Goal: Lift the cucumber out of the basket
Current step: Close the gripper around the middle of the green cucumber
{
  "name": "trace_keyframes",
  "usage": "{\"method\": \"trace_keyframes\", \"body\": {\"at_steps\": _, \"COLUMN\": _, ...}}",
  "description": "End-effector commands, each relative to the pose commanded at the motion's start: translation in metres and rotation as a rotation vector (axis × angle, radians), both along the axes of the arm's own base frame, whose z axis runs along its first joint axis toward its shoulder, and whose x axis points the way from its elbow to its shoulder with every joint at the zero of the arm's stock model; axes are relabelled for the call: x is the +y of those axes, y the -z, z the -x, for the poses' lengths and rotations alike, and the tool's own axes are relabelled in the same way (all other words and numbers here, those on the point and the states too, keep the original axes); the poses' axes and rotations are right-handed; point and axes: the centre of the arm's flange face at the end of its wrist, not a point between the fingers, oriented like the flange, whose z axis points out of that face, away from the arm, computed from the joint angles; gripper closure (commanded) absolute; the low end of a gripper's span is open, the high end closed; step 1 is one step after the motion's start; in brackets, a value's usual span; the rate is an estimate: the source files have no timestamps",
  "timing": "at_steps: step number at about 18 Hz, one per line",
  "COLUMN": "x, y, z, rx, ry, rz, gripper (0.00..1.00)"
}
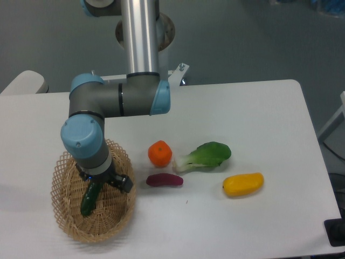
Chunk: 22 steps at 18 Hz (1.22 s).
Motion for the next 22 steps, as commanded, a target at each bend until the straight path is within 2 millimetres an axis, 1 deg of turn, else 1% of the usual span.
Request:
{"method": "trace_keyframes", "body": {"at_steps": 5, "x": 0.0, "y": 0.015, "z": -0.012, "rx": 0.003, "ry": 0.018, "rz": 0.008, "gripper": 0.0}}
{"method": "trace_keyframes", "body": {"at_steps": 7, "x": 0.001, "y": 0.019, "z": -0.023, "rx": 0.01, "ry": 0.035, "rz": 0.001, "gripper": 0.0}}
{"method": "trace_keyframes", "body": {"at_steps": 11, "x": 0.0, "y": 0.025, "z": -0.03, "rx": 0.01, "ry": 0.031, "rz": 0.005, "gripper": 0.0}}
{"method": "trace_keyframes", "body": {"at_steps": 14, "x": 0.0, "y": 0.036, "z": -0.033, "rx": 0.006, "ry": 0.038, "rz": 0.012, "gripper": 0.0}}
{"method": "trace_keyframes", "body": {"at_steps": 15, "x": 0.0, "y": 0.035, "z": -0.033, "rx": 0.006, "ry": 0.038, "rz": 0.012, "gripper": 0.03}}
{"method": "trace_keyframes", "body": {"at_steps": 16, "x": 0.0, "y": 0.036, "z": -0.033, "rx": 0.007, "ry": 0.038, "rz": 0.01, "gripper": 0.09}}
{"method": "trace_keyframes", "body": {"at_steps": 18, "x": -0.001, "y": 0.036, "z": -0.033, "rx": 0.007, "ry": 0.042, "rz": 0.01, "gripper": 0.31}}
{"method": "trace_keyframes", "body": {"at_steps": 19, "x": -0.001, "y": 0.036, "z": -0.034, "rx": 0.006, "ry": 0.042, "rz": 0.012, "gripper": 0.39}}
{"method": "trace_keyframes", "body": {"at_steps": 20, "x": -0.001, "y": 0.036, "z": -0.033, "rx": 0.007, "ry": 0.043, "rz": 0.01, "gripper": 0.5}}
{"method": "trace_keyframes", "body": {"at_steps": 21, "x": -0.001, "y": 0.036, "z": -0.033, "rx": 0.007, "ry": 0.045, "rz": 0.01, "gripper": 0.59}}
{"method": "trace_keyframes", "body": {"at_steps": 22, "x": 0.0, "y": 0.036, "z": -0.033, "rx": 0.008, "ry": 0.048, "rz": 0.009, "gripper": 0.66}}
